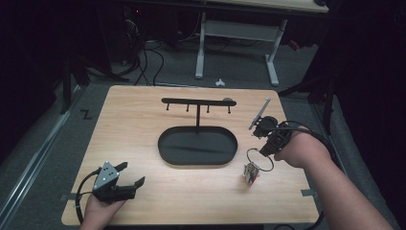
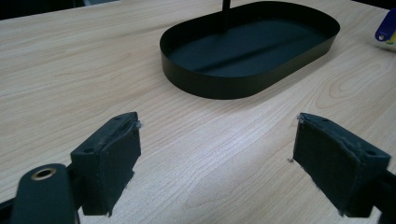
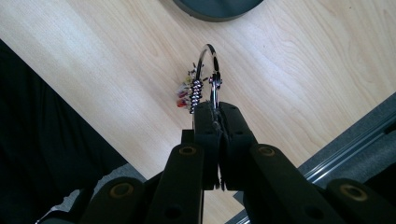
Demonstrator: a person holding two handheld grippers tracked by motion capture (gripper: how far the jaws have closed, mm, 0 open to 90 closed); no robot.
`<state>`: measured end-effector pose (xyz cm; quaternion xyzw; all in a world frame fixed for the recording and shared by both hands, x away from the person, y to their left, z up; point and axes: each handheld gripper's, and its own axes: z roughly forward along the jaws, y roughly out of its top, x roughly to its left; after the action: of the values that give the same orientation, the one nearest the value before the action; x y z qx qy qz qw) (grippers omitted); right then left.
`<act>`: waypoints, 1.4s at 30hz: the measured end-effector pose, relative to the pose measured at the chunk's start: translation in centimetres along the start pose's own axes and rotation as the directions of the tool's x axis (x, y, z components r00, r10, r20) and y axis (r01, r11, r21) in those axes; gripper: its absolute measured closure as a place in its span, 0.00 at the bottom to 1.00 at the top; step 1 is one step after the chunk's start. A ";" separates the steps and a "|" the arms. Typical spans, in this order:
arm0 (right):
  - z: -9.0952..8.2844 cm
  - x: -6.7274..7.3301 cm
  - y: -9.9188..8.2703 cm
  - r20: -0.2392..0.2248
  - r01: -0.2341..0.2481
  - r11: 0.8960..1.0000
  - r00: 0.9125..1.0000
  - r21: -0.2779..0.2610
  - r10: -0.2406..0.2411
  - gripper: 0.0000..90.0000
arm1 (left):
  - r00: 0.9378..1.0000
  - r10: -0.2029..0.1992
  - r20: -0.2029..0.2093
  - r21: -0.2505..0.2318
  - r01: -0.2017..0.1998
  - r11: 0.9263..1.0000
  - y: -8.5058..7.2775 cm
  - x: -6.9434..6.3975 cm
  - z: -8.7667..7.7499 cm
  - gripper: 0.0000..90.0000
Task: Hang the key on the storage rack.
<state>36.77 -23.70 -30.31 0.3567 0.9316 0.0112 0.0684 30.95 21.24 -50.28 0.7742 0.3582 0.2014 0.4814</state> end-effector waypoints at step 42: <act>-3.1 -1.4 5.0 -0.008 -0.004 0.999 1.000 -0.035 0.003 0.97 | 1.000 0.003 0.000 -0.002 -0.003 1.000 0.0 0.1 -0.1 0.17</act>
<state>40.73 -20.82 -26.76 0.3570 0.9309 0.0290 0.0710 30.93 21.36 -50.27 0.7742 0.3569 0.2025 0.4820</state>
